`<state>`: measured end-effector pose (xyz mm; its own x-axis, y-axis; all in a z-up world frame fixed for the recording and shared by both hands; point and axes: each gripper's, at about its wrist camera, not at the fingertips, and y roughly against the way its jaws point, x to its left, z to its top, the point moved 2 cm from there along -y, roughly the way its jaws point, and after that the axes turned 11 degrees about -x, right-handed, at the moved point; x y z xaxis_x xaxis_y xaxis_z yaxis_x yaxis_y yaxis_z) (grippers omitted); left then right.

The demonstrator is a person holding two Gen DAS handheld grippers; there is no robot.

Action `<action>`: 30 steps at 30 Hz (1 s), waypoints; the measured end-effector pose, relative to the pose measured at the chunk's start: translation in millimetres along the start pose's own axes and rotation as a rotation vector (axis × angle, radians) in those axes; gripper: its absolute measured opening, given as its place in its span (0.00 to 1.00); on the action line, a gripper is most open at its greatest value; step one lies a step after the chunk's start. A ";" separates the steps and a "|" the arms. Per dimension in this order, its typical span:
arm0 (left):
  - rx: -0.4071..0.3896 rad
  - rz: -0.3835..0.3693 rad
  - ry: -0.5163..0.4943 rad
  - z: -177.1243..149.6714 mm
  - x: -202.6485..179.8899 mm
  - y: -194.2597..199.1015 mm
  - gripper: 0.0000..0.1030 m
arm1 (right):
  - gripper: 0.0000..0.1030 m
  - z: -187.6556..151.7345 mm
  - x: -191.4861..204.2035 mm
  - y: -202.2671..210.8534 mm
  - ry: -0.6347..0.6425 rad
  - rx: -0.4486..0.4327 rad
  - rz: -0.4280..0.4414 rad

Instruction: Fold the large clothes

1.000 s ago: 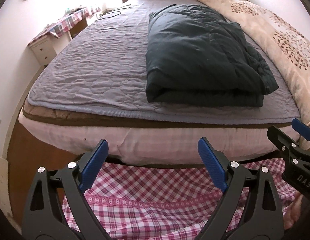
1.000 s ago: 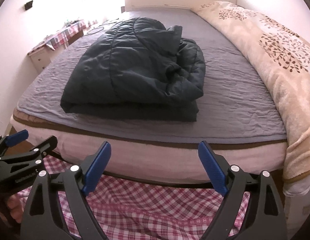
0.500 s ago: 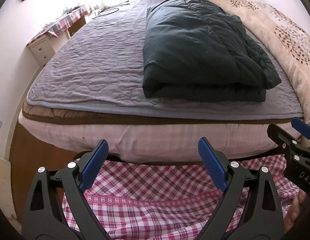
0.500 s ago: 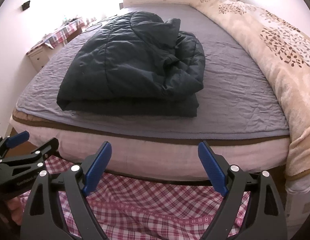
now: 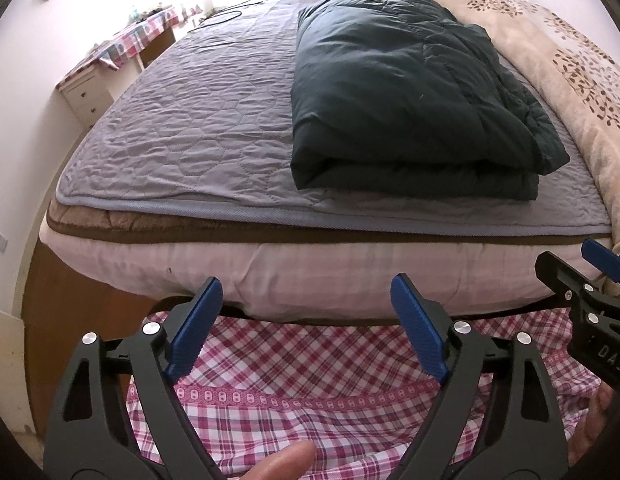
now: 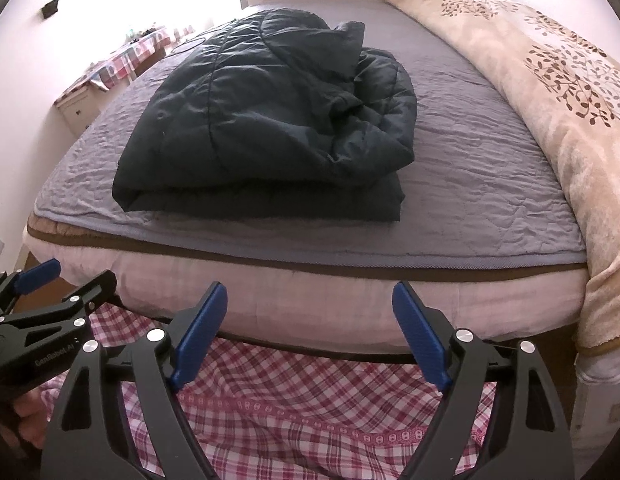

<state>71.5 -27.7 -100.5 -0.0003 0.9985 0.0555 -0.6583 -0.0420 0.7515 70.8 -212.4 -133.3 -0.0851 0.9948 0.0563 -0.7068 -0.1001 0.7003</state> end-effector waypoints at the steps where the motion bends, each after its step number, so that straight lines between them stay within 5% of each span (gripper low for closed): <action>1: 0.000 -0.001 -0.001 0.1 0.0 -0.1 0.82 | 0.80 -0.3 -0.3 -0.6 0.000 0.004 -0.002; 30: -0.002 -0.004 -0.010 0.0 -1.6 0.5 0.78 | 0.80 -4.8 -10.2 -9.1 -0.020 0.051 -0.019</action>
<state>71.2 -29.3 -100.3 0.0103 0.9982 0.0591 -0.6598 -0.0376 0.7505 74.7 -221.7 -143.7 -0.0579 0.9967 0.0569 -0.6713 -0.0810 0.7368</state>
